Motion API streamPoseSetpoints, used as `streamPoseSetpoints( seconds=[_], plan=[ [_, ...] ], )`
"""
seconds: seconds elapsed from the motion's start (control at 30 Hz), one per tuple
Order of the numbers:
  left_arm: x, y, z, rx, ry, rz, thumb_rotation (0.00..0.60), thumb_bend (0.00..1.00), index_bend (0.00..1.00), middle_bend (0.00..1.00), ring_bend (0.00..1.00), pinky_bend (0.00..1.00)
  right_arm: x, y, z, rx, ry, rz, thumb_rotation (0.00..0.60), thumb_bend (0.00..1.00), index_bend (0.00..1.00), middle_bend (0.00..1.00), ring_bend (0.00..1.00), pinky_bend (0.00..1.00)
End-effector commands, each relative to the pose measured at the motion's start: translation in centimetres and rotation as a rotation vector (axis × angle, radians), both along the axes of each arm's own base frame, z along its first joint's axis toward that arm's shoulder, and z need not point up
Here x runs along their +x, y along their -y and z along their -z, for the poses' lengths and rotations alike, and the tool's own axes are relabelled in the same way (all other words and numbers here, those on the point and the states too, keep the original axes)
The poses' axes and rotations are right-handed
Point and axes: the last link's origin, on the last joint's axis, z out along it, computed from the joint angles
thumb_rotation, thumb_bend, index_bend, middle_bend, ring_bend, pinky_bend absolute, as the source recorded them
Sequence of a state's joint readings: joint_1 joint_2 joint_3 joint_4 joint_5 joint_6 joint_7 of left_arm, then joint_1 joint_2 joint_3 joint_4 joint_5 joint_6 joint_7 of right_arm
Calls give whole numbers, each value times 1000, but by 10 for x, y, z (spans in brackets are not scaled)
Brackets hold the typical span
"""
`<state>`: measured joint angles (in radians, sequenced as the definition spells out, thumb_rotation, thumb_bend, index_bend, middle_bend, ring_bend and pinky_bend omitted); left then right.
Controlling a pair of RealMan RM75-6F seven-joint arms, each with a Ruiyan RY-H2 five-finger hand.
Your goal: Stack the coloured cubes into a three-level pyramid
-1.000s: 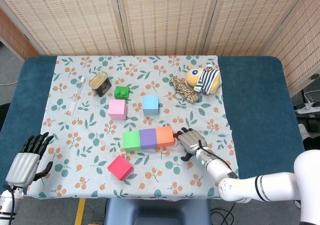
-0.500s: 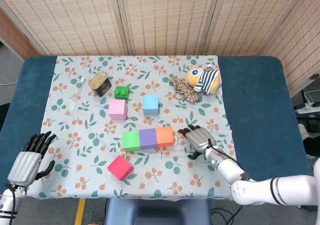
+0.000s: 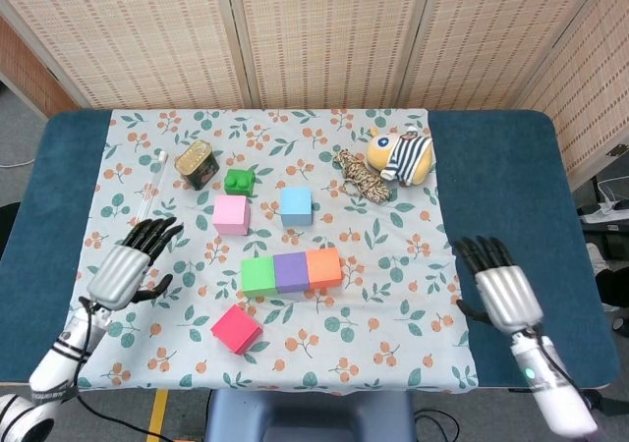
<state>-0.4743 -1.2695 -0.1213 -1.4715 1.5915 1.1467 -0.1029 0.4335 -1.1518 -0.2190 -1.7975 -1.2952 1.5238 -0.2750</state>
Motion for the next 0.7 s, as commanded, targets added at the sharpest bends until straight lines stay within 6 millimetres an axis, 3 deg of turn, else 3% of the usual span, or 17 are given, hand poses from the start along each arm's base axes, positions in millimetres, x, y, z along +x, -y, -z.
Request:
streamPoseSetpoints(
  seconds=[0.03,0.3,0.47,0.57,0.7],
  plan=[
    [30,-27,25,-57,-4,8,600,417,0,0,0,81,-31,-33,-26,-65,42,-17,528,198,13,56,0,56],
    [54,-66,58,-81,-56,-23,600,411,0,0,0,80,-34,-35,-35,-68,79,-22,528,198,10,55,0,56],
    [56,-78,62,-78,-62,-52,600,413,0,0,0,80,-34,-35,-34,-52,84,-20,526,198,10,55,0,56],
    [55,-101,67,-63,-108,-93,600,414,0,0,0,81,-36,-31,-33,-46,78,-9,527,198,9,55,0,56],
    [55,-116,79,-74,-145,-125,600,400,0,0,0,81,-36,-29,-30,-38,66,-2,528,198,8,55,0,56]
  ],
)
